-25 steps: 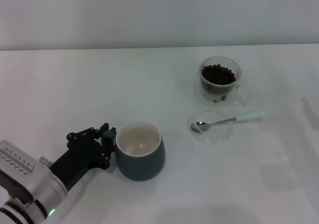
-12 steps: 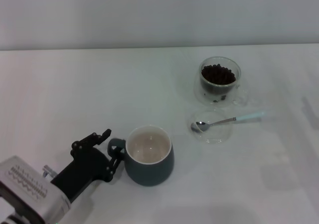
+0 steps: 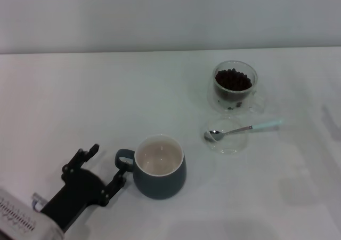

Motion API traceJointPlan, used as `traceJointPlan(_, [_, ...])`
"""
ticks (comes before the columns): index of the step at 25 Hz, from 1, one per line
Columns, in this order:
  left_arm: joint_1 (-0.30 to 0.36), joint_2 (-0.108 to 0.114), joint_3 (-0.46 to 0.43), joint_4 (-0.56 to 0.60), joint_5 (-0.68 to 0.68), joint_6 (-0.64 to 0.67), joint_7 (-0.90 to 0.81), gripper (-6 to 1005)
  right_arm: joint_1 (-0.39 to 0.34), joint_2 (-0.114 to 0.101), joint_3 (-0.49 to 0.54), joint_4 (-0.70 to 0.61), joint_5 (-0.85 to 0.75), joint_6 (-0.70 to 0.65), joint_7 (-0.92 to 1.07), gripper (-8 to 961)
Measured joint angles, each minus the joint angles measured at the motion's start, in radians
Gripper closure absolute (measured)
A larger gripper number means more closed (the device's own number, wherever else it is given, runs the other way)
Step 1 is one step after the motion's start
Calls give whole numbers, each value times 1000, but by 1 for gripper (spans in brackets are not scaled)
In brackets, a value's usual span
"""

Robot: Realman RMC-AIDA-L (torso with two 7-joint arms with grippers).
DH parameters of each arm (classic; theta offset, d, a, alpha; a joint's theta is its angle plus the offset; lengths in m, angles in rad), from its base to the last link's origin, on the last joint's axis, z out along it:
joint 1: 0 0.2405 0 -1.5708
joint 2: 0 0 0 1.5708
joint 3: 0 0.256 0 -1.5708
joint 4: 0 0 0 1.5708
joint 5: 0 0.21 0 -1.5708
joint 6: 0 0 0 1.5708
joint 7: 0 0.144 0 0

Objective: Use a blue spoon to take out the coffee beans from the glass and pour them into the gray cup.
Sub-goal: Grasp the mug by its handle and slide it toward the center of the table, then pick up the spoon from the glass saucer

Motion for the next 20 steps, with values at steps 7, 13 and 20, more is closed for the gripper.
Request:
traceJointPlan(7, [80, 2, -2, -8, -1, 79, 0, 227, -4, 1, -1, 7, -1, -8, 24, 209])
traceJointPlan(13, [152, 3, -3, -19, -58, 184, -15, 230, -11, 2, 8, 58, 1, -47, 157, 211])
traceJointPlan(20, [199, 3, -3, -51, -181, 309, -88, 233, -15, 6, 22, 216, -21, -150, 404, 214])
